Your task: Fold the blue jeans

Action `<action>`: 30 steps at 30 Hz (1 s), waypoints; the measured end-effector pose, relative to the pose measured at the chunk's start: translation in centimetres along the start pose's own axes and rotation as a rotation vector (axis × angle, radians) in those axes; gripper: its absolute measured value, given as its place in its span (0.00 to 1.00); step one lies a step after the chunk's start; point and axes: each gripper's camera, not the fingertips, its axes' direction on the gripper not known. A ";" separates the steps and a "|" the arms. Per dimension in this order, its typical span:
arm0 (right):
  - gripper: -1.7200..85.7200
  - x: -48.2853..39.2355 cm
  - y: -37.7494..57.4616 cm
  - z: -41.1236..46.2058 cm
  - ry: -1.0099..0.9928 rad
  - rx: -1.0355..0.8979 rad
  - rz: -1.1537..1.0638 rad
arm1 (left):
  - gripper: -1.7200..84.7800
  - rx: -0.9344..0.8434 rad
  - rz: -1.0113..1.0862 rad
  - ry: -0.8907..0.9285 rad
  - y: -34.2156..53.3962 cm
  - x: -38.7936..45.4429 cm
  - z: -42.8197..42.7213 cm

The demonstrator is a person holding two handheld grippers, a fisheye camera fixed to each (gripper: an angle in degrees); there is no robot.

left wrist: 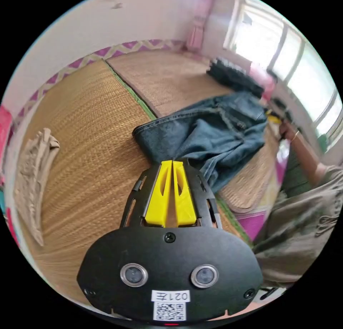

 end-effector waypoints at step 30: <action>0.09 -6.9 15.6 6.9 0.000 -0.092 -0.630 | 0.13 -0.307 0.544 -0.098 -15.3 16.4 12.3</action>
